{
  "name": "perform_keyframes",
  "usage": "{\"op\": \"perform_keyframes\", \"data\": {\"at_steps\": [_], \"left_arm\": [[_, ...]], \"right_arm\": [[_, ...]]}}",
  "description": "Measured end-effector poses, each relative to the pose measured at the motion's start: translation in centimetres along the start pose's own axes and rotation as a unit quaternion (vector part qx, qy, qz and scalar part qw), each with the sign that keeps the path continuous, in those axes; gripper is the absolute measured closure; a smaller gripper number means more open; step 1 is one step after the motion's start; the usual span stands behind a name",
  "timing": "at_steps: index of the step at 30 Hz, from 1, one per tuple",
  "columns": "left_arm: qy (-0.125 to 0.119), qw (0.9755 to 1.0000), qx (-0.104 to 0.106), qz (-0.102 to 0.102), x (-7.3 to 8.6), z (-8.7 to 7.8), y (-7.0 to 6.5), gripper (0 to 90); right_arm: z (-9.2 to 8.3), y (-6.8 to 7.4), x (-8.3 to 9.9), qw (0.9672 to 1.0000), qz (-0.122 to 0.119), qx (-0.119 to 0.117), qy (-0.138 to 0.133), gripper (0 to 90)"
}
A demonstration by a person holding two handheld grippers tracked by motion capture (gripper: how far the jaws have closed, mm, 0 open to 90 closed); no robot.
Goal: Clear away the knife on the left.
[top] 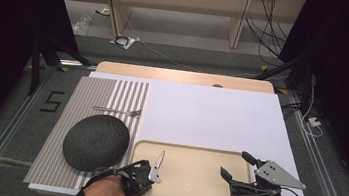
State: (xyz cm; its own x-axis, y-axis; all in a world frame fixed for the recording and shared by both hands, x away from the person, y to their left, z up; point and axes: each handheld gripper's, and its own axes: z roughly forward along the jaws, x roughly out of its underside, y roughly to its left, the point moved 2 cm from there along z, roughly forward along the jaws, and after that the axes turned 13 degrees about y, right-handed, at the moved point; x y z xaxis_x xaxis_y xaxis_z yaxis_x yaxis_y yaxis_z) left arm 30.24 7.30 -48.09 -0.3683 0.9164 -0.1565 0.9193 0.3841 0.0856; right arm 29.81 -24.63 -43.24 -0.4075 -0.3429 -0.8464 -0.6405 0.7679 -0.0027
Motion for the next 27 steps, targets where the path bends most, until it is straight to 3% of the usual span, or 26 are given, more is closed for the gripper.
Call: {"op": "perform_keyframes", "data": {"at_steps": [14, 27], "left_arm": [[0.01, 0.9997, -0.005, -0.019, 1.1, -0.1, 1.0, 89.4], [0.017, 0.9991, 0.005, -0.039, 2.2, -0.2, 1.8, 89.3]], "right_arm": [[0.0, 0.0, 0.0, 1.0, 0.0, 0.0, 0.0, 15.7], [0.0, 0.0, 0.0, 1.0, 0.003, -0.002, -0.003, 15.7]]}}
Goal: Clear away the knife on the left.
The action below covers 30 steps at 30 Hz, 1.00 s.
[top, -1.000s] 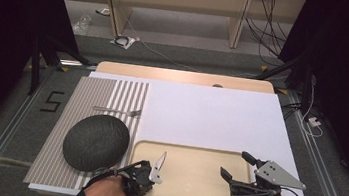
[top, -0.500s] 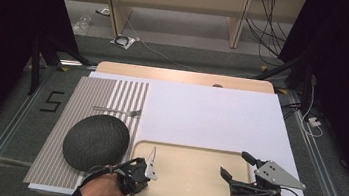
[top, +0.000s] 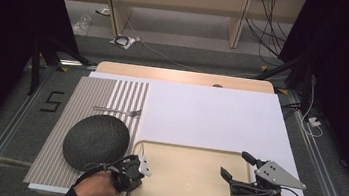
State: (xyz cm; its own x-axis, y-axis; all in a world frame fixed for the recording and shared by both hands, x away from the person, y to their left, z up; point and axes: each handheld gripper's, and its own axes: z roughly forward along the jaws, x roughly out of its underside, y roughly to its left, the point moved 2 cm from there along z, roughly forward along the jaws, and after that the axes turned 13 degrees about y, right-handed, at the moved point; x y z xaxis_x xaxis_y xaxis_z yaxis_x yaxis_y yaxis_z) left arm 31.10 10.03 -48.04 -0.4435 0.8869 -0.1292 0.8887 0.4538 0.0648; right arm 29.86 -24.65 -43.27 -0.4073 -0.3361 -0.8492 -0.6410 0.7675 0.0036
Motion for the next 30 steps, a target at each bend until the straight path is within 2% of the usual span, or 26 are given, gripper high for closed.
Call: {"op": "perform_keyframes", "data": {"at_steps": [8, 12, 14, 16, 17, 20, 21, 24, 25, 28, 29, 30], "left_arm": [[0.001, 0.9999, 0.004, -0.009, 0.4, -0.1, 0.5, 89.1], [-0.014, 0.9997, 0.007, -0.02, 0.5, -0.6, 0.9, 85.2], [-0.029, 0.9991, 0.008, -0.031, 0.6, -1.0, 1.3, 77.8], [-0.035, 0.9988, 0.009, -0.033, 0.7, -1.2, 1.5, 71.8], [-0.046, 0.9983, 0.011, -0.035, 0.7, -1.5, 1.6, 67.6], [-0.049, 0.9979, 0.01, -0.042, 0.7, -1.8, 1.9, 56.3], [-0.058, 0.9969, 0.009, -0.053, 0.8, -2.0, 2.1, 53.3], [-0.069, 0.9956, 0.006, -0.063, 1.0, -2.2, 2.4, 41.8], [-0.078, 0.9942, 0.001, -0.074, 1.1, -2.4, 2.7, 38.9], [-0.085, 0.9931, -0.005, -0.08, 1.2, -2.5, 3.0, 35.6], [-0.092, 0.9918, -0.009, -0.089, 1.3, -2.7, 3.3, 32.5], [-0.094, 0.9914, -0.012, -0.091, 1.4, -2.8, 3.4, 31.7]], "right_arm": [[0.0, -0.1, 0.1, 1.0, 0.003, -0.001, 0.001, 15.7], [0.0, -0.3, 0.1, 1.0, 0.005, -0.001, 0.0, 15.7], [-0.1, -0.4, 0.2, 1.0, 0.006, -0.002, -0.001, 15.7], [-0.1, -0.5, 0.2, 1.0, 0.009, -0.002, -0.003, 15.7], [-0.1, -0.5, 0.2, 0.9999, 0.009, -0.002, -0.004, 15.7], [-0.2, -0.6, 0.2, 0.9999, 0.01, -0.001, -0.003, 15.7], [-0.2, -0.6, 0.2, 1.0, 0.009, -0.001, -0.005, 15.7], [-0.1, -0.5, 0.2, 0.9999, 0.01, -0.003, -0.005, 15.7], [-0.1, -0.5, 0.2, 1.0, 0.008, -0.003, -0.005, 15.6], [-0.1, -0.4, 0.2, 1.0, 0.007, -0.002, -0.004, 15.7], [-0.1, -0.4, 0.2, 1.0, 0.007, -0.002, -0.005, 15.7], [-0.1, -0.4, 0.2, 1.0, 0.007, -0.003, -0.005, 15.7]]}}
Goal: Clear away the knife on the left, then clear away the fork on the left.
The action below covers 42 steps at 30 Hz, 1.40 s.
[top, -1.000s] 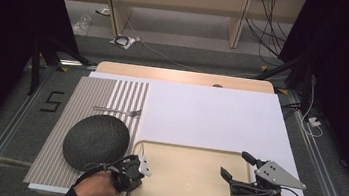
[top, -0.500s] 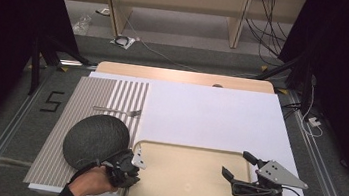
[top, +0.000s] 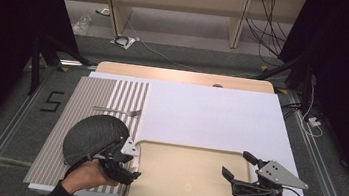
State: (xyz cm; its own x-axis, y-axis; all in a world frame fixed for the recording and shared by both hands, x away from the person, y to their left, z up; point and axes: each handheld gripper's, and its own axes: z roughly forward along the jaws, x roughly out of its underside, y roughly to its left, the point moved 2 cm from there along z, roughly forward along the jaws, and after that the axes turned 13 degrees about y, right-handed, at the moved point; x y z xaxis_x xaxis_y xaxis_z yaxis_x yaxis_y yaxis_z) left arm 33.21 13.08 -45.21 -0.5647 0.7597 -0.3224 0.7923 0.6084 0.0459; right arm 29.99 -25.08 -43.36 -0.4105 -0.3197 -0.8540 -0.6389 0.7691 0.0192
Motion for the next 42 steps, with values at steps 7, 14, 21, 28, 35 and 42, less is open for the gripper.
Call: {"op": "perform_keyframes", "data": {"at_steps": [7, 14, 21, 28, 35, 42], "left_arm": [[-0.027, 0.9991, -0.02, -0.025, 0.3, -1.0, 1.3, 26.7], [-0.05, 0.9969, -0.034, -0.05, 0.6, -1.4, 2.6, 24.5], [-0.055, 0.9954, -0.045, -0.063, 0.8, -1.3, 3.5, 24.4], [-0.061, 0.9942, -0.053, -0.072, 1.1, -1.4, 4.2, 23.7], [-0.069, 0.9925, -0.063, -0.079, 1.0, -1.6, 5.0, 23.0], [-0.078, 0.9907, -0.071, -0.086, 1.5, -1.5, 5.9, 23.0]], "right_arm": [[0.1, 0.1, 0.0, 1.0, 0.0, -0.001, 0.001, 15.6], [0.1, 0.1, -0.1, 1.0, -0.001, -0.001, 0.002, 15.6], [0.1, 0.1, 0.0, 1.0, -0.001, -0.001, 0.0, 15.6], [0.2, 0.1, -0.1, 1.0, -0.001, -0.003, 0.001, 15.6], [0.1, 0.0, 0.0, 1.0, 0.001, -0.002, 0.001, 15.6], [0.1, -0.1, 0.0, 1.0, 0.003, -0.003, 0.001, 15.6]]}}
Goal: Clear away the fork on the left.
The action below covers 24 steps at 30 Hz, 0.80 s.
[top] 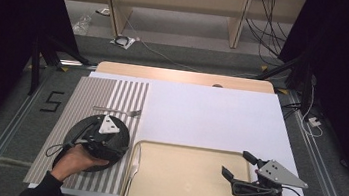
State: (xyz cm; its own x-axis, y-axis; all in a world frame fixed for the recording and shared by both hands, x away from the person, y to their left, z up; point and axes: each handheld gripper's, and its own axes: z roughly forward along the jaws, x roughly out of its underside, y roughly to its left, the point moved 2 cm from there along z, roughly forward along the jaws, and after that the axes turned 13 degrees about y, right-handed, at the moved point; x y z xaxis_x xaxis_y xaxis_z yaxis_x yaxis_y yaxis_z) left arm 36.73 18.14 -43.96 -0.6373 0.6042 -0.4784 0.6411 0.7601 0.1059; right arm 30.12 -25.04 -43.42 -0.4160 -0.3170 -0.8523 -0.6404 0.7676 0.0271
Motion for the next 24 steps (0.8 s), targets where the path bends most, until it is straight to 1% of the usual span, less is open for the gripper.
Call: {"op": "perform_keyframes", "data": {"at_steps": [2, 3, 4, 7, 11, 12, 13, 15, 16, 18, 20, 21, 22, 23, 24], "left_arm": [[-0.003, 1.0, 0.001, -0.002, 0.0, -0.1, 0.1, 22.9], [-0.003, 1.0, -0.006, 0.0, -0.1, -0.3, 0.5, 23.1], [-0.003, 1.0, -0.006, 0.0, -0.1, -0.3, 0.5, 23.1], [-0.002, 0.9999, -0.01, -0.006, -0.3, -0.2, 1.2, 23.2], [-0.002, 0.9998, -0.018, -0.006, -0.9, 0.1, 2.0, 23.3], [0.0, 0.9997, -0.022, -0.004, -1.3, 0.3, 2.4, 23.3], [0.0, 0.9997, -0.022, -0.004, -1.3, 0.3, 2.4, 23.3], [0.005, 0.9997, -0.024, -0.003, -1.6, 0.6, 2.8, 23.3], [0.009, 0.9997, -0.021, 0.002, -1.9, 0.9, 3.3, 23.2], [0.012, 0.9997, -0.02, 0.004, -2.0, 1.0, 3.6, 23.2], [0.019, 0.9995, -0.025, 0.007, -2.4, 1.5, 4.4, 23.3], [0.019, 0.9995, -0.025, 0.007, -2.4, 1.5, 4.4, 23.2], [0.022, 0.9994, -0.027, 0.006, -2.6, 1.6, 4.7, 23.2], [0.026, 0.9992, -0.029, 0.005, -2.9, 1.8, 5.5, 23.3], [0.026, 0.9992, -0.029, 0.005, -2.9, 1.8, 5.5, 23.2]], "right_arm": [[0.0, 0.0, 0.0, 1.0, -0.002, 0.0, 0.0, 15.6], [0.0, 0.1, 0.0, 1.0, -0.002, 0.0, 0.001, 15.6], [0.0, 0.1, 0.0, 1.0, -0.002, 0.0, 0.001, 15.6], [0.0, 0.1, 0.0, 1.0, -0.001, -0.001, 0.003, 15.6], [0.1, 0.1, -0.1, 1.0, 0.0, -0.001, 0.003, 15.6], [0.1, 0.1, -0.1, 1.0, 0.0, -0.001, 0.002, 15.6], [0.1, 0.1, -0.1, 1.0, 0.0, -0.001, 0.002, 15.6], [0.2, 0.1, -0.1, 1.0, 0.0, -0.002, 0.002, 15.6], [0.2, 0.2, -0.1, 1.0, -0.001, -0.002, 0.002, 15.6], [0.1, 0.2, -0.1, 1.0, -0.003, -0.001, 0.007, 15.6], [0.1, 0.2, -0.1, 1.0, -0.001, -0.002, 0.004, 15.6], [0.1, 0.2, -0.1, 1.0, -0.001, -0.001, 0.003, 15.6], [0.1, 0.2, -0.1, 1.0, -0.001, -0.001, 0.003, 15.6], [0.1, 0.2, -0.1, 1.0, -0.001, -0.001, 0.003, 15.6], [0.1, 0.2, -0.1, 1.0, -0.001, -0.001, 0.003, 15.6]]}}
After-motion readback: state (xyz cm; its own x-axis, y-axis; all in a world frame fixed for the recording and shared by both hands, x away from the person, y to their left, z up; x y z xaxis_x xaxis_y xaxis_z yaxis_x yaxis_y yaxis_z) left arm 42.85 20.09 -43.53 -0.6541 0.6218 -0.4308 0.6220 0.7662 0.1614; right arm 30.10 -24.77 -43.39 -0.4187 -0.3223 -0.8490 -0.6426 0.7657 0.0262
